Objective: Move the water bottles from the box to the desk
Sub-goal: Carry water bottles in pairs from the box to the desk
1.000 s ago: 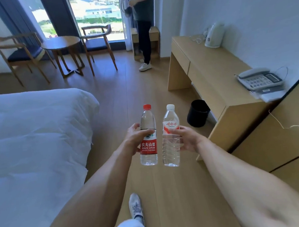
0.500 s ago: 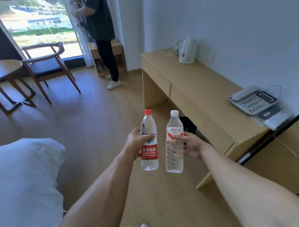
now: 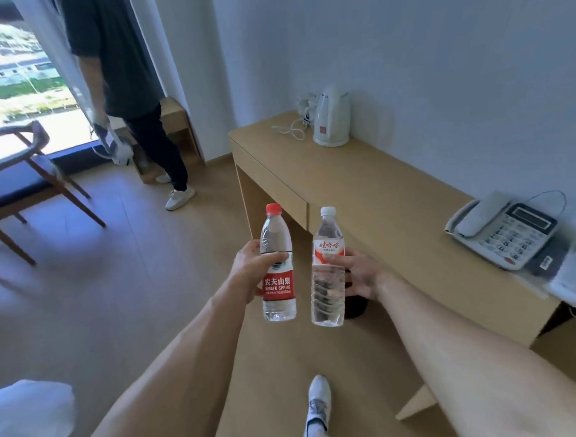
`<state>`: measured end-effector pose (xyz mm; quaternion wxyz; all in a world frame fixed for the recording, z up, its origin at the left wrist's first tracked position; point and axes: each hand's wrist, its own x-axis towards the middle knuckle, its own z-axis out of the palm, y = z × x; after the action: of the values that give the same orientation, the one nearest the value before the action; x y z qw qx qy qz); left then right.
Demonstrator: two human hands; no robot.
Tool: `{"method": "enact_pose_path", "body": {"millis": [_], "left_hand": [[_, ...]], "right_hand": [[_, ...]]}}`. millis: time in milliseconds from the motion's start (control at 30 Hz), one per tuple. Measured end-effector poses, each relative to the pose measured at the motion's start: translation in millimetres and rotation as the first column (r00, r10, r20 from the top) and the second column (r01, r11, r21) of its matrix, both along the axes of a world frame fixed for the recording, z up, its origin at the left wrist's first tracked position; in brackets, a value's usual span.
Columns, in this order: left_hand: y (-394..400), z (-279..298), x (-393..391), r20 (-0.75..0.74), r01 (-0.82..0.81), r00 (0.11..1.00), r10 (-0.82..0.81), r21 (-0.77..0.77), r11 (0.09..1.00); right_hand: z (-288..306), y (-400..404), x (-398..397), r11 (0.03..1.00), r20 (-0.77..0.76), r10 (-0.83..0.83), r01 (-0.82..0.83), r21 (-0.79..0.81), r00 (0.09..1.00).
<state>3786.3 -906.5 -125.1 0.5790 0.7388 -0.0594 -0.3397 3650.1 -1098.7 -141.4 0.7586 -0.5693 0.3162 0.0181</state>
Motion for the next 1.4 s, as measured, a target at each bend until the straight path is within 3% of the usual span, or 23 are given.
{"method": "enact_pose_path", "body": {"millis": [300,633,967,1200,1400], "left_hand": [[-130,11,135,0.030,0.039,0.999,-0.039,-0.007,0.999],[-287,7,218,-0.015,0.242,0.969,-0.245,-0.093,0.966],[-446,1,295,0.022,0.601,0.797,-0.604,-0.140,0.787],[-517,-8,329,0.092,0.709,0.705,-0.703,-0.137,0.692],[-547,-13,343,0.189,0.795,0.605,-0.774,-0.091,0.599]], "right_hand": [[10,-117,131,0.997,0.033,-0.071,0.071,0.018,0.997],[13,-228,170,0.947,0.031,-0.322,0.322,0.006,0.946],[16,-312,213,0.737,0.009,-0.674,0.673,-0.057,0.739],[19,-337,232,0.560,0.033,-0.826,0.826,-0.068,0.563],[17,-352,240,0.514,0.049,-0.845,0.833,-0.203,0.533]]}}
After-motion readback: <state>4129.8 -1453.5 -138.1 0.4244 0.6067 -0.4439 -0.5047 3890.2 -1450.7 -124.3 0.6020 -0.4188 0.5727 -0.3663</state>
